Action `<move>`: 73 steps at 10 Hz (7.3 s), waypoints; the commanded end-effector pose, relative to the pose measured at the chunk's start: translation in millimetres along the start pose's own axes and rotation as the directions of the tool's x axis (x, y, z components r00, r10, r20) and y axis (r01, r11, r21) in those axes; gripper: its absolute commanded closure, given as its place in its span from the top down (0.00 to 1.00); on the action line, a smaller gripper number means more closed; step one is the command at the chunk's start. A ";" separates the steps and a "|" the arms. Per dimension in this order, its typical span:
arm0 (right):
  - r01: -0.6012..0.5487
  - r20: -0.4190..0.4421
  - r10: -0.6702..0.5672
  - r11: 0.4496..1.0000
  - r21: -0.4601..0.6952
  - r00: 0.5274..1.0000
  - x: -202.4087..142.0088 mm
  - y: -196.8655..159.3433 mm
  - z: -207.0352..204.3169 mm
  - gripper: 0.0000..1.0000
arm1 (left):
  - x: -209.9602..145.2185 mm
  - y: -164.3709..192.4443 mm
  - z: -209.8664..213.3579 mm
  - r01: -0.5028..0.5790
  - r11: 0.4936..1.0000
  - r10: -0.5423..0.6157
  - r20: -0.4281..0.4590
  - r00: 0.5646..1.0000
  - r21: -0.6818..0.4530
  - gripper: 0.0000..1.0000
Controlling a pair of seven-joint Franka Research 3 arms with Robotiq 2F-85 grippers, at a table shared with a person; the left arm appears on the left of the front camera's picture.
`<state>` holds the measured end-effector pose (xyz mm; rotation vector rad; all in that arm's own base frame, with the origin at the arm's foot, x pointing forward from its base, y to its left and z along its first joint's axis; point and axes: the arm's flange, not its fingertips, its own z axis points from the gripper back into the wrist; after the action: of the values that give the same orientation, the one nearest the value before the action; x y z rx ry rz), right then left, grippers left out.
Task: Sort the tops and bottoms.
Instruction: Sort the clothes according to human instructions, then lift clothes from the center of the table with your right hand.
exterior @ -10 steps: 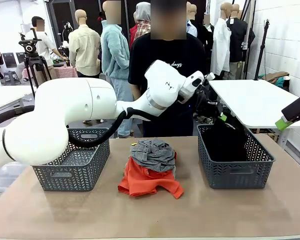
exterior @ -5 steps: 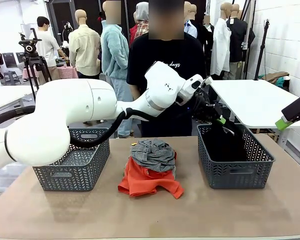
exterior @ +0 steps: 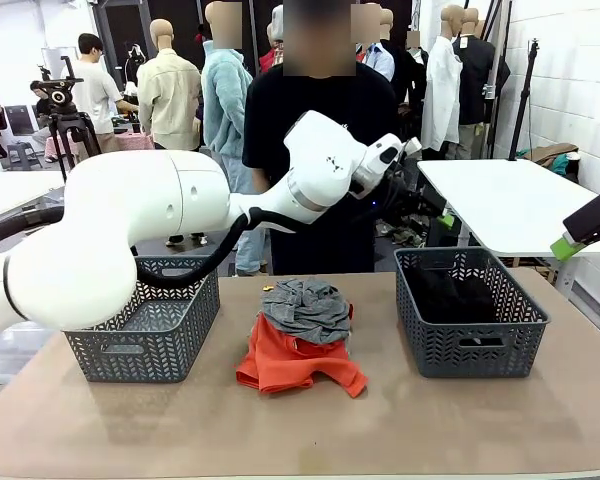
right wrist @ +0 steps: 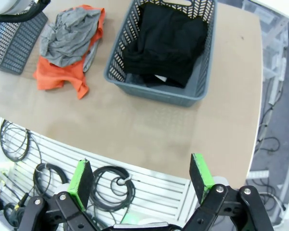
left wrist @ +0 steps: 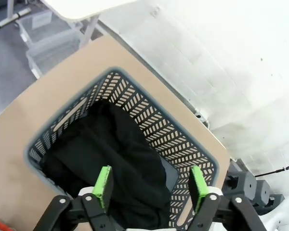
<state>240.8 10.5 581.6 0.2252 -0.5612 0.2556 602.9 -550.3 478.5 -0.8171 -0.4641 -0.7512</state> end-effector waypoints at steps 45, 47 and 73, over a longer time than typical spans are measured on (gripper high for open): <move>-0.006 -0.010 0.006 1.000 -0.001 1.000 -0.7 -0.1 -1.3 1.00 | -229.0 -78.0 360.1 -0.093 0.840 0.112 -0.002 0.994 0.534 1.00; -0.006 -0.010 0.006 1.000 -0.001 1.000 -0.7 -0.1 -1.3 1.00 | -237.2 -76.8 366.5 -0.115 0.834 0.129 0.012 0.992 0.539 1.00; -0.482 0.009 0.502 0.825 0.293 0.865 198.2 154.8 -283.2 1.00 | -232.3 -78.4 372.1 -0.104 0.844 0.121 0.003 0.993 0.527 1.00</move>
<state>457.8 259.6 490.7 0.3758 -0.5429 0.8055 359.4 -197.1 596.2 -0.3165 -0.5546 -0.4902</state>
